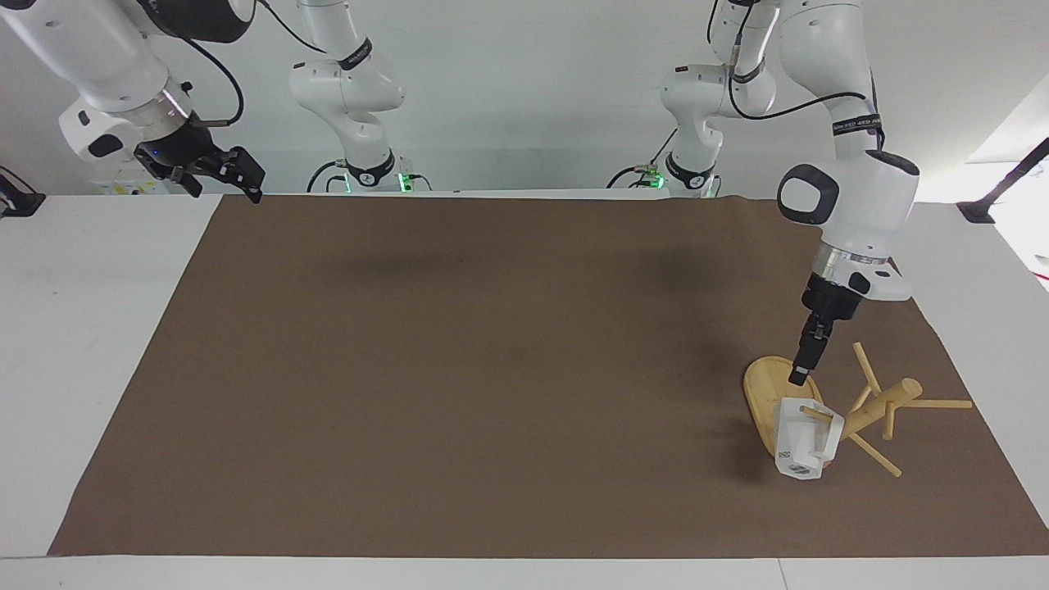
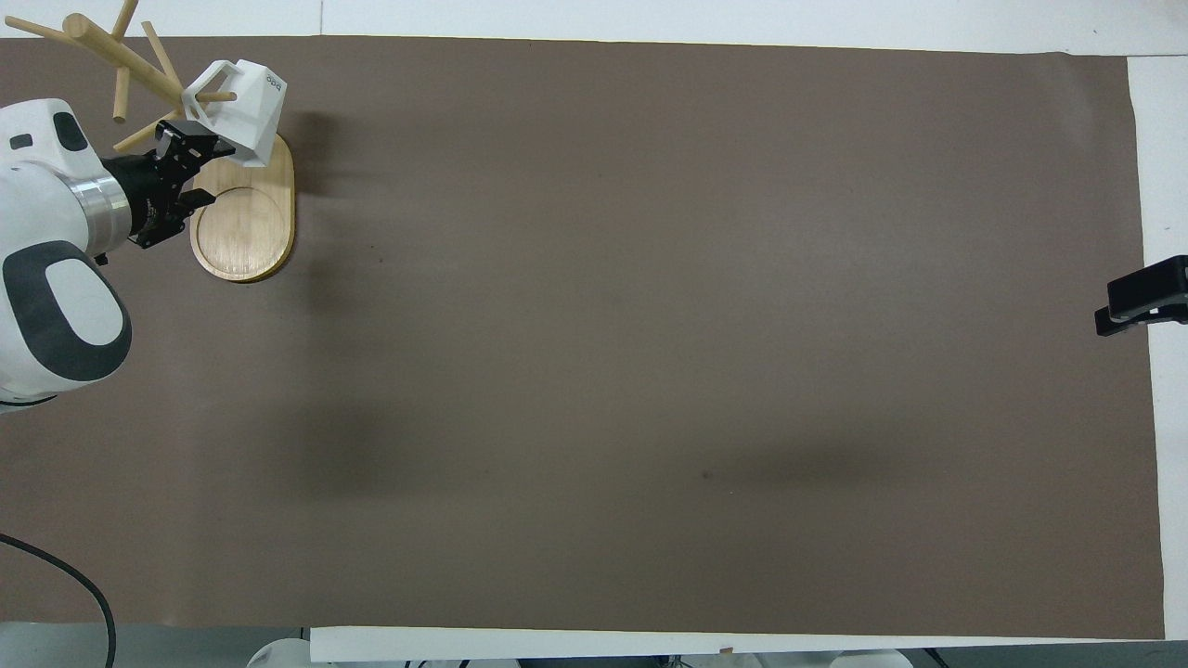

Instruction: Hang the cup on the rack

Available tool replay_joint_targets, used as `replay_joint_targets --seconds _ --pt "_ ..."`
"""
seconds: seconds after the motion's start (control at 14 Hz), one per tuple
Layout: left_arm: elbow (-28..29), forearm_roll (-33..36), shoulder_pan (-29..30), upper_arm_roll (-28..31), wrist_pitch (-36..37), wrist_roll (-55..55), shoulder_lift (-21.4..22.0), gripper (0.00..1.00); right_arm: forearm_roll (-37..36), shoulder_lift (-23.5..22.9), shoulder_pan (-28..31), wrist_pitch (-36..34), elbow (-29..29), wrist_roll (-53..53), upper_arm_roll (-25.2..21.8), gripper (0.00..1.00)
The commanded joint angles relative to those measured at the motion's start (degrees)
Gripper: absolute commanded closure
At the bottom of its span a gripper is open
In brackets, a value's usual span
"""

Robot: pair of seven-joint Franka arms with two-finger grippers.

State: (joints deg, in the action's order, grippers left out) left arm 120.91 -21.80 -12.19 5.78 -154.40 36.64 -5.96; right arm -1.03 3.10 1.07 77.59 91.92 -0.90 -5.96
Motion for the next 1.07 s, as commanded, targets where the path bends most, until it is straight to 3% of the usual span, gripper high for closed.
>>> replay_joint_targets --seconds 0.0,0.43,0.64,0.79,1.0 --pt "-2.9 0.5 0.9 1.3 10.1 -1.2 3.1 0.00 -0.2 0.9 0.1 0.8 1.3 -0.3 0.1 0.01" --pt "-21.7 14.0 0.9 5.0 45.3 -4.6 4.5 0.00 -0.2 0.9 0.1 0.8 1.3 -0.3 0.1 0.01" --pt "-29.4 19.5 0.8 5.0 61.2 -16.5 4.6 0.00 -0.2 0.9 0.1 0.8 1.3 -0.3 0.1 0.01" --pt "-33.4 20.3 0.8 5.3 68.2 -25.2 4.4 0.00 -0.2 0.9 0.1 0.8 1.3 -0.3 0.1 0.01" --pt "-34.3 22.2 0.8 5.3 69.7 -34.1 4.5 0.00 -0.2 0.9 0.1 0.7 1.3 -0.3 0.1 0.01"
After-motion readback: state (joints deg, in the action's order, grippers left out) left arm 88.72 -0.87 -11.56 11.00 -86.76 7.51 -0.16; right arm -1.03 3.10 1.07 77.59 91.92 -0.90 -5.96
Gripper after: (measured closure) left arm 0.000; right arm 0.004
